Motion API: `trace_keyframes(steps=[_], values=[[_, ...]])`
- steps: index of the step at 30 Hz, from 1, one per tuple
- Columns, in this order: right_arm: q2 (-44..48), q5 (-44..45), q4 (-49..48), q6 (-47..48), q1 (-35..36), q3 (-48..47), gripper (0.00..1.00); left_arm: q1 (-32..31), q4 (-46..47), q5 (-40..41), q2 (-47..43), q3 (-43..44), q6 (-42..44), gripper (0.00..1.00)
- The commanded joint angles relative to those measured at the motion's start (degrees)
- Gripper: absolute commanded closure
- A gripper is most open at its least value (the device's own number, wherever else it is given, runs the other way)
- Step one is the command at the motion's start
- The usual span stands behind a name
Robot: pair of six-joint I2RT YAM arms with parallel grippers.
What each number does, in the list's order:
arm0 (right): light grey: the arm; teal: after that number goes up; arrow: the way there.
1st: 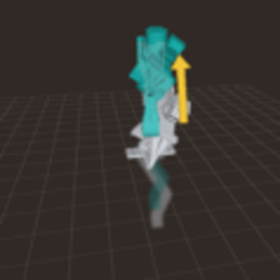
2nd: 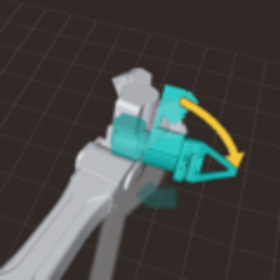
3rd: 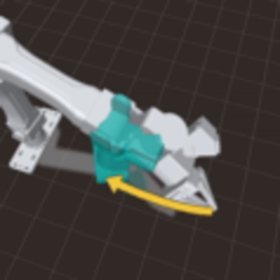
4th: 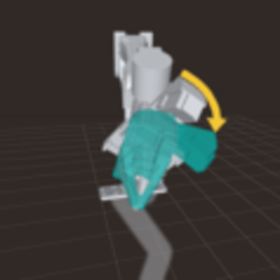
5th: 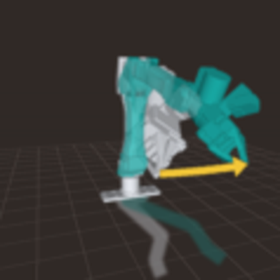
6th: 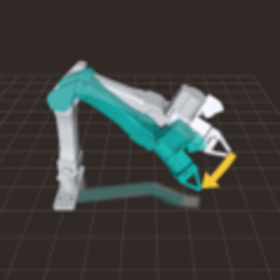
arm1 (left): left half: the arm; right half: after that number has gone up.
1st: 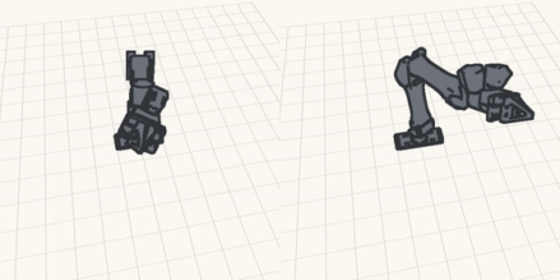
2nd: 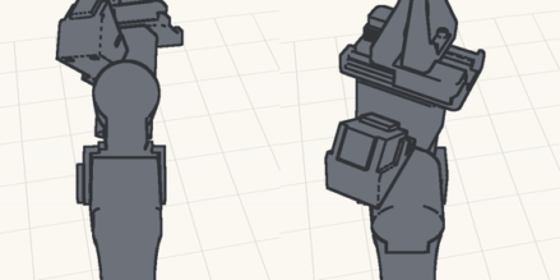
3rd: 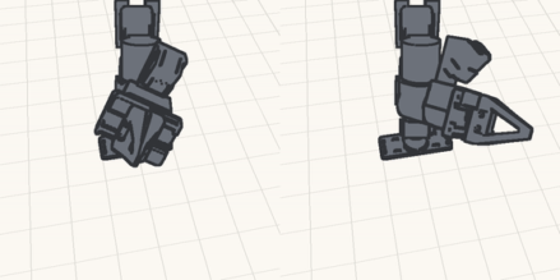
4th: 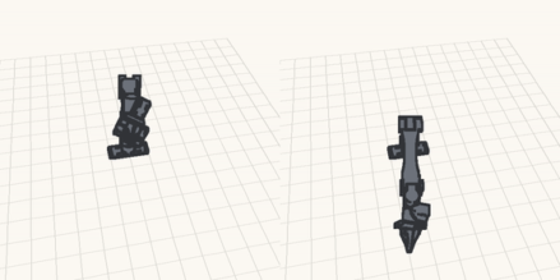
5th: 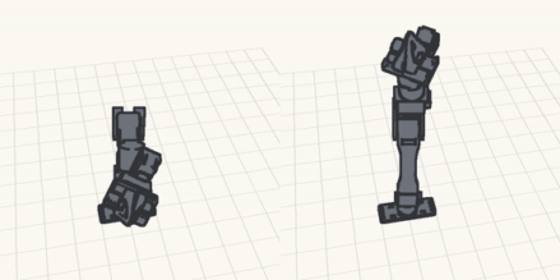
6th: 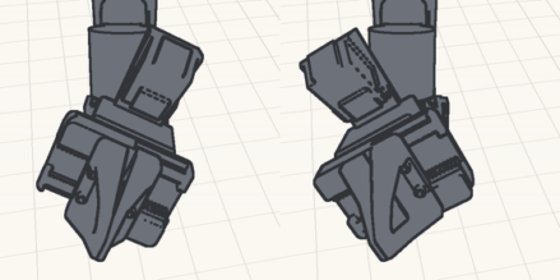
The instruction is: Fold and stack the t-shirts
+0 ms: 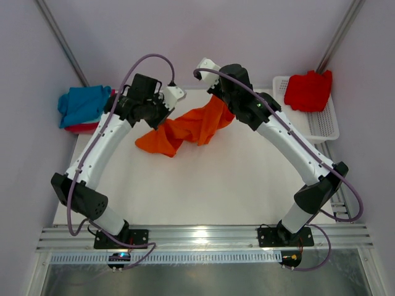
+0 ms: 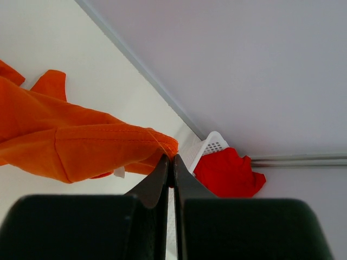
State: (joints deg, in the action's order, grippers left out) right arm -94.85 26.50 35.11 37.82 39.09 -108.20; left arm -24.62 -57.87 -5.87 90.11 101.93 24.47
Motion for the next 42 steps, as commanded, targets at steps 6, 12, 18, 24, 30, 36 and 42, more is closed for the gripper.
trace_keyframes(steps=[6, 12, 18, 24, 30, 36, 42], values=[[1.4, 2.2, -3.8, 0.3, -0.1, 0.8, 0.97, -5.3, -10.2, -18.7, 5.9, -6.5, 5.8, 1.0], [0.6, 1.8, -3.6, 0.1, -0.1, 0.8, 0.97, -11.3, -2.4, -15.7, 8.4, -13.2, 4.9, 1.0], [0.6, 1.4, -3.6, -0.4, -0.1, 1.4, 0.97, -13.5, 3.5, -10.9, 16.2, -13.4, 0.7, 1.0], [1.6, 2.1, -4.4, 0.0, -0.1, 3.3, 0.97, -14.0, 15.6, 1.8, 17.8, -13.5, -4.8, 1.0], [2.1, 3.0, -4.9, 0.1, 0.0, 3.9, 0.97, -14.0, 21.8, 19.9, 18.0, -8.8, -3.9, 1.0], [2.0, 3.1, -5.1, 0.1, -0.1, 4.4, 0.97, -14.0, 29.5, 31.2, 16.6, -8.8, 0.0, 1.0], [2.0, 3.0, -4.9, -0.1, -0.1, 4.1, 0.97, -13.6, 45.4, 42.1, 18.5, -14.5, 6.0, 1.0]])
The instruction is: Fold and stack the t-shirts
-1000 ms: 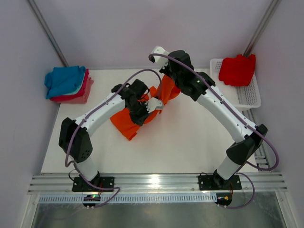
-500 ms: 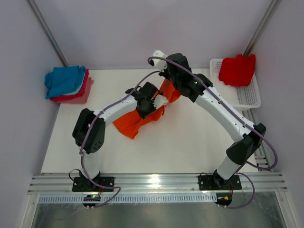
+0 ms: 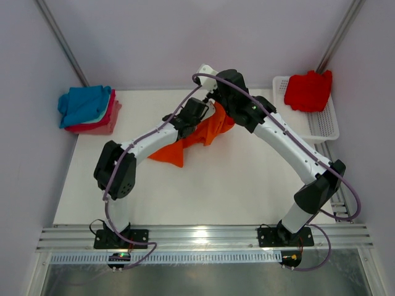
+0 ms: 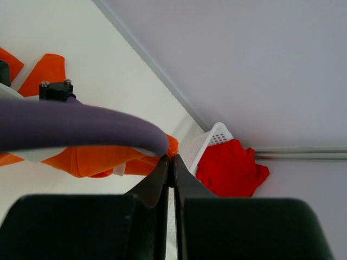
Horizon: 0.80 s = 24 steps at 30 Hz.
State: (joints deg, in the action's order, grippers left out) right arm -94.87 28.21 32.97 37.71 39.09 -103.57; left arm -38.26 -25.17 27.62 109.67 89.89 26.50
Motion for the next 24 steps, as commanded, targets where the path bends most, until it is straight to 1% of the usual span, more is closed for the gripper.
trace_keyframes(steps=[1, 3, 5, 6, 7, 8, 9, 10, 11, 13, 14, 17, 18, 19, 20, 21, 23, 24], values=[[2.1, 1.2, -2.6, -0.1, -0.1, -0.4, 0.97, 0.0, 13.6, 9.2, 0.4, -3.0, 4.6, 1.0], [2.4, 1.3, -2.6, -0.2, -0.1, 0.0, 0.97, 0.0, 14.9, 10.3, 1.8, -3.7, 3.9, 1.0], [2.8, 1.5, -2.6, -0.2, -0.1, 0.5, 0.97, -0.1, 14.9, 10.6, 3.7, -3.8, 1.2, 0.96], [2.9, 1.5, -2.6, -0.2, -0.1, 0.9, 0.97, -0.1, 14.5, 11.1, 4.3, -3.9, 0.2, 0.81], [3.4, 1.5, -2.6, -0.1, -0.1, 1.2, 0.97, -0.1, 14.3, 14.4, 5.0, -3.8, -0.7, 0.43], [3.5, 1.5, -2.6, -0.1, -0.1, 1.4, 0.97, 0.0, 15.0, 14.9, 6.0, -3.9, -3.4, 0.21], [3.7, 1.6, -2.6, -0.1, -0.1, 2.0, 0.97, 0.1, 14.6, 15.5, 6.3, -3.9, -4.0, 0.01], [4.2, 1.6, -2.8, -0.4, -0.1, 2.2, 0.97, 0.1, 14.6, 16.1, 6.3, -4.3, -4.7, 0.01], [4.3, 1.4, -2.7, -0.4, -0.1, 2.5, 0.97, 0.1, 15.2, 14.9, 5.2, -4.8, -5.6, 0.01], [4.5, 1.4, -2.7, -0.7, -0.1, 3.1, 0.97, 0.2, 13.3, 12.0, 3.3, -5.9, -8.6, 0.01], [4.7, 1.4, -2.9, -0.7, 0.0, 3.4, 0.97, 0.1, 10.8, 8.5, 2.1, -6.1, -9.6, 0.01], [5.3, 1.8, -3.8, -0.8, -0.1, 4.9, 0.97, 0.3, 5.2, 3.8, -3.2, -4.7, -12.5, 0.01], [5.5, 2.0, -4.2, -0.8, -0.1, 5.7, 0.97, 0.2, 0.4, 2.3, -6.1, -4.1, -13.2, 0.01], [5.6, 2.3, -4.4, -0.8, -0.1, 6.3, 0.97, 0.2, -2.4, 0.7, -7.8, -3.4, -13.6, 0.01], [5.9, 2.6, -4.8, -0.8, -0.1, 7.2, 0.97, 0.2, -8.3, -3.6, -9.5, -1.8, -14.1, 0.01], [6.2, 2.7, -5.4, -0.7, -0.1, 7.8, 0.97, 0.4, -10.8, -6.8, -13.6, -1.6, -14.5, 0.01], [6.4, 3.3, -5.9, -0.6, -0.1, 8.9, 0.97, 0.5, -15.2, -12.2, -18.0, -1.8, -13.7, 0.01], [6.4, 3.4, -6.2, -0.6, -0.1, 9.1, 0.97, 0.6, -18.0, -18.3, -22.3, -2.3, -13.4, 0.01]])
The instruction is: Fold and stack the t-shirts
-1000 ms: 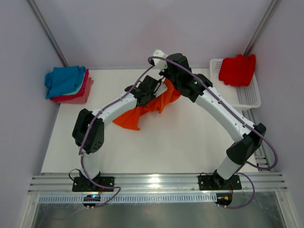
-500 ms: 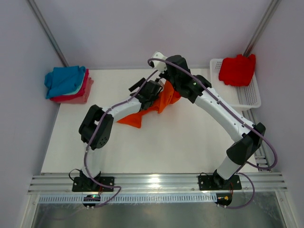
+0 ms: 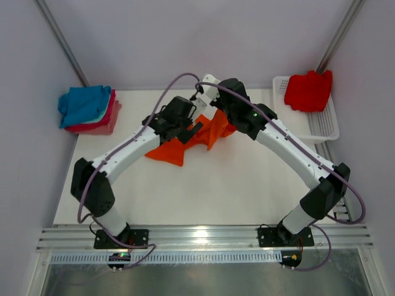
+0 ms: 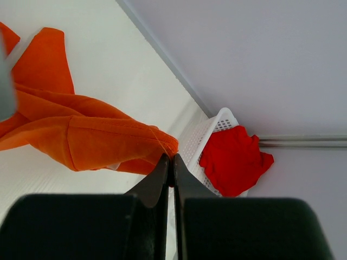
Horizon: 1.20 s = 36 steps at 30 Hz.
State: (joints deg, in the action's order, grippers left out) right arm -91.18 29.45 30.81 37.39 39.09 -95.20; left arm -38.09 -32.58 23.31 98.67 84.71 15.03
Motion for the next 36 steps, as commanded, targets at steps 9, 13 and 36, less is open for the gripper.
trace_keyframes(steps=[9, 13, 36], values=[[0.1, 1.5, -2.7, -2.1, -0.1, -2.3, 0.97, -0.1, -11.1, -31.4, -14.7, -10.9, -1.2, 0.03], [-0.1, 2.0, -2.9, -2.0, 0.0, -2.8, 0.97, -0.7, -7.4, -29.8, -9.8, -12.7, -2.4, 0.05], [1.4, 3.2, -4.3, -0.6, 0.0, -0.4, 0.97, -3.5, 0.1, -18.0, 4.2, -13.0, -3.2, 0.16]])
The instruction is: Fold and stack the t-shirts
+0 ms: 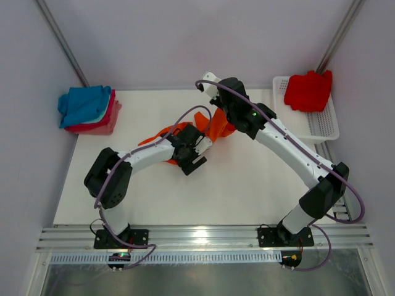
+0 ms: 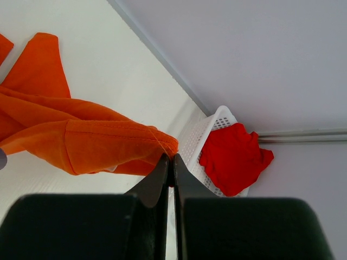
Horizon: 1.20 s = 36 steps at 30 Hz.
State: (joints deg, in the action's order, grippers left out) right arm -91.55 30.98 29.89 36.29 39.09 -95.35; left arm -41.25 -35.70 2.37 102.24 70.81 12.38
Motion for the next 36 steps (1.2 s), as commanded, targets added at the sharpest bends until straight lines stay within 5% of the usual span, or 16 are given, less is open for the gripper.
trace_keyframes(steps=[1, 23, 36], values=[[1.8, 1.8, -3.3, 0.4, -0.1, -0.3, 0.97, -0.3, 3.3, 3.8, 0.9, 1.0, -0.5, 0.17], [2.2, 1.7, -3.5, 0.6, -0.1, 0.5, 0.97, -0.3, 4.3, 6.7, 6.1, 1.6, -1.2, 0.26], [2.4, 1.9, -3.5, 0.7, -0.1, 0.6, 0.97, -0.3, 1.9, 4.5, 7.6, 2.9, -2.1, 0.59]])
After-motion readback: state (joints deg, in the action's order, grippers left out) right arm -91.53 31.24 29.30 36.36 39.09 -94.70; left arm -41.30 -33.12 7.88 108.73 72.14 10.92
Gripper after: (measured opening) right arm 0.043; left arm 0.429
